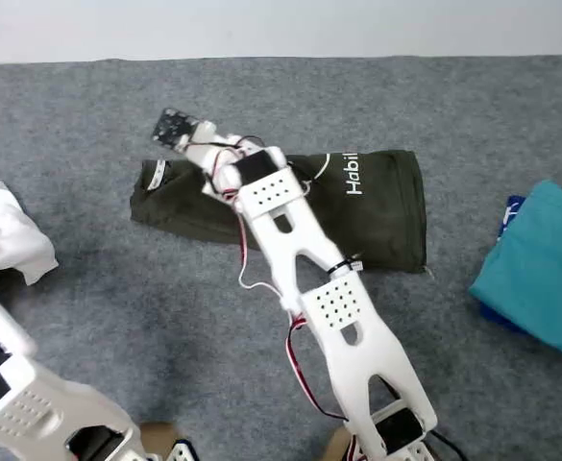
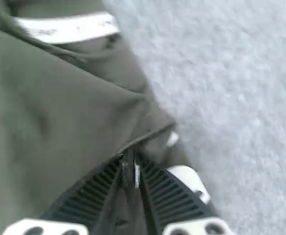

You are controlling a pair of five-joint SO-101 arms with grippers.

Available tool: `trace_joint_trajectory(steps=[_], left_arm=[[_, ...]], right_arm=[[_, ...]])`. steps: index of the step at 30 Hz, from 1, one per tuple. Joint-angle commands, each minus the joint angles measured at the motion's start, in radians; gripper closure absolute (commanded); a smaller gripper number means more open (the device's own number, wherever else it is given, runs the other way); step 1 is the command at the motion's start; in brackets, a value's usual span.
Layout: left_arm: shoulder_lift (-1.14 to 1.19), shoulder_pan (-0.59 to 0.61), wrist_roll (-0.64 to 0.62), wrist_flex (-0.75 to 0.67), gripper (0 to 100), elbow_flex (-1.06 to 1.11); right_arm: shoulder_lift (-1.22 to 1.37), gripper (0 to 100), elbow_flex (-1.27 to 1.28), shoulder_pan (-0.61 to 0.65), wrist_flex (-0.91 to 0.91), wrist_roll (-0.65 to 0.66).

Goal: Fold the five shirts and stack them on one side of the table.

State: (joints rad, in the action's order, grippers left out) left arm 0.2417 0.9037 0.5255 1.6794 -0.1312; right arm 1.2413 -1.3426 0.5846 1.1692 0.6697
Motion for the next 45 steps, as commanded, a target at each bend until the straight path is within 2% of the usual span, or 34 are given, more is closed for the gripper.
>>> trace_joint_trajectory(steps=[1,7,12,18,26,29,33,40,45], left_arm=[[-0.017,-0.018,-0.015,-0.008,97,-0.008],[-0.018,-0.018,-0.031,-0.006,97,-0.01],[-0.097,-0.048,-0.031,0.0,97,-0.024],[-0.167,-0.103,-0.031,-0.005,97,-0.021],[-0.178,-0.192,-0.034,0.017,97,-0.022],[-0.186,-0.276,-0.035,0.017,97,-0.022],[-0.181,-0.457,-0.057,0.005,97,-0.024],[-0.089,-0.764,-0.169,-0.178,96,-0.007],[0.043,-0.884,-0.218,-0.269,94,-0.008]], right_arm=[[-0.079,98.8,-0.077,0.041,0.031,0.011],[-0.088,98.6,-0.084,0.071,0.024,-0.049],[-0.079,94.0,-0.078,0.068,0.004,-0.075],[-0.002,96.5,-0.038,-0.044,-0.148,-0.075],[0.015,96.4,-0.044,-0.186,-0.176,-0.075],[-0.016,96.4,-0.068,-0.214,-0.116,-0.078],[-0.073,96.8,-0.147,-0.236,0.036,-0.08],[-0.142,98.8,-0.347,-0.303,0.369,-0.081],[-0.242,98.8,-0.339,-0.39,0.568,-0.083]])
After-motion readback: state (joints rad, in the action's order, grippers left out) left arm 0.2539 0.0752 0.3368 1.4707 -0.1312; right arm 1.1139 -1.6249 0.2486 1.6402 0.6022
